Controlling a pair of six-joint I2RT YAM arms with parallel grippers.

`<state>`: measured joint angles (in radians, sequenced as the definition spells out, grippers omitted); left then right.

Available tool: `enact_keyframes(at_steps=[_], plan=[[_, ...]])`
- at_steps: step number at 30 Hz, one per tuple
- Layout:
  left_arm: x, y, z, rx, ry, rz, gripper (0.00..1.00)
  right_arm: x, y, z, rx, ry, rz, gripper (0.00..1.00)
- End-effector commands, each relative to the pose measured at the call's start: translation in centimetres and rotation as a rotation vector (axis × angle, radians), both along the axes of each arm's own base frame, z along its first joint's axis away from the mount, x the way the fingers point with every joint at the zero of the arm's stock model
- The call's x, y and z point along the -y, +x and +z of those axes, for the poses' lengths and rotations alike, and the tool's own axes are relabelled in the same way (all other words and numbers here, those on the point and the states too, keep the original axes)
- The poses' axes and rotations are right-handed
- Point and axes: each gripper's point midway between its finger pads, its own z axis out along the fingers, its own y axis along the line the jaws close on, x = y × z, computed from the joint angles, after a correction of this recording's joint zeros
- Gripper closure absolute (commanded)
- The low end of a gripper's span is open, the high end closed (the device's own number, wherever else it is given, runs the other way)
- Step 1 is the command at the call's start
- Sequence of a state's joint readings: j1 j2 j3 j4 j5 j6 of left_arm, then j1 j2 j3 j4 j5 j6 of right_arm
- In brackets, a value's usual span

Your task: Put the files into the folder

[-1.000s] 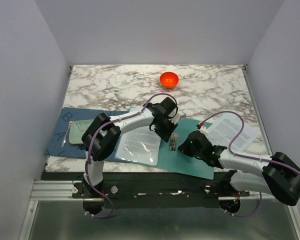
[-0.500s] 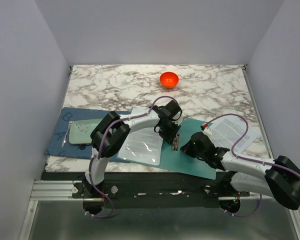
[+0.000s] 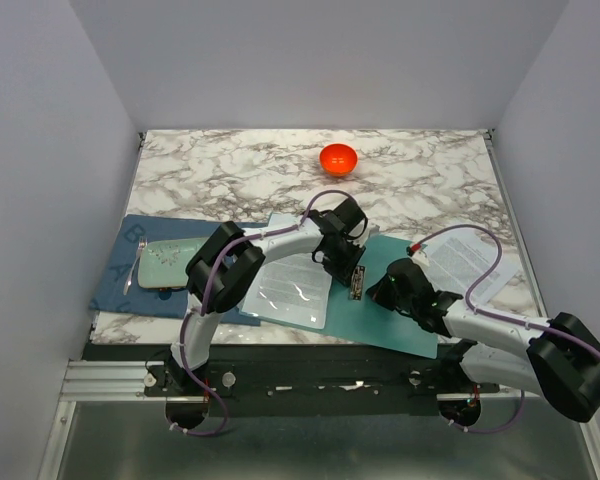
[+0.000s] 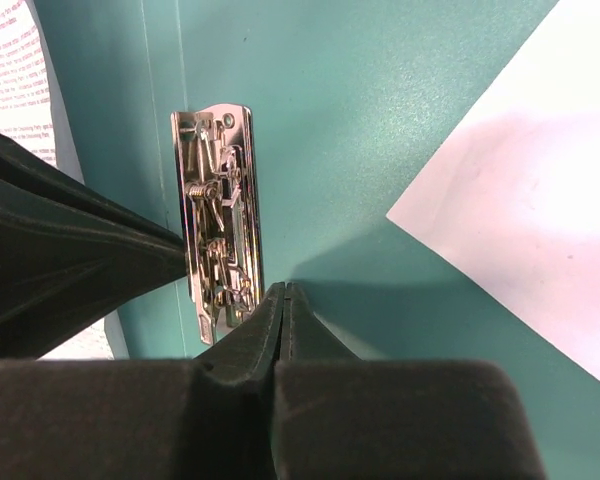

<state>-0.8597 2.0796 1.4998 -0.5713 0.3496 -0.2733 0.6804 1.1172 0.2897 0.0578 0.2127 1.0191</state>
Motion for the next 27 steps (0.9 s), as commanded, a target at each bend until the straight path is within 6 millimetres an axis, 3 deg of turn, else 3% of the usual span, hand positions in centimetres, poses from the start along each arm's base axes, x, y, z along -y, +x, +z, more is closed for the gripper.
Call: enact_keyframes(at_steps=[1,3,7,12,15,19,27], plan=[[-0.4,-1.4,2.5,-0.009,-0.021,-0.043,0.71,-0.5,-0.2,0.0,-0.009,0.001,0.049,0.92],[-0.6,-1.8,3.2,-0.021,-0.029,-0.049,0.68,-0.7,-0.3,0.1,0.004,0.011,0.064,0.92],[-1.1,-2.4,4.4,-0.013,-0.048,-0.047,0.52,-1.0,-0.3,0.0,0.009,0.016,0.082,0.92],[-1.2,-3.4,4.5,-0.036,-0.076,-0.048,0.47,-1.4,0.3,0.3,0.021,0.013,0.091,0.94],[-1.0,-3.8,4.2,-0.038,-0.08,-0.051,0.49,-1.5,0.4,0.3,0.018,0.012,0.086,0.94],[-0.6,-4.5,2.7,-0.075,-0.075,-0.054,0.65,-1.2,0.4,0.0,0.014,0.003,0.074,0.94],[0.5,-4.5,2.7,-0.059,-0.092,-0.059,0.68,-0.3,-0.4,-1.4,-0.02,-0.019,0.057,0.96]])
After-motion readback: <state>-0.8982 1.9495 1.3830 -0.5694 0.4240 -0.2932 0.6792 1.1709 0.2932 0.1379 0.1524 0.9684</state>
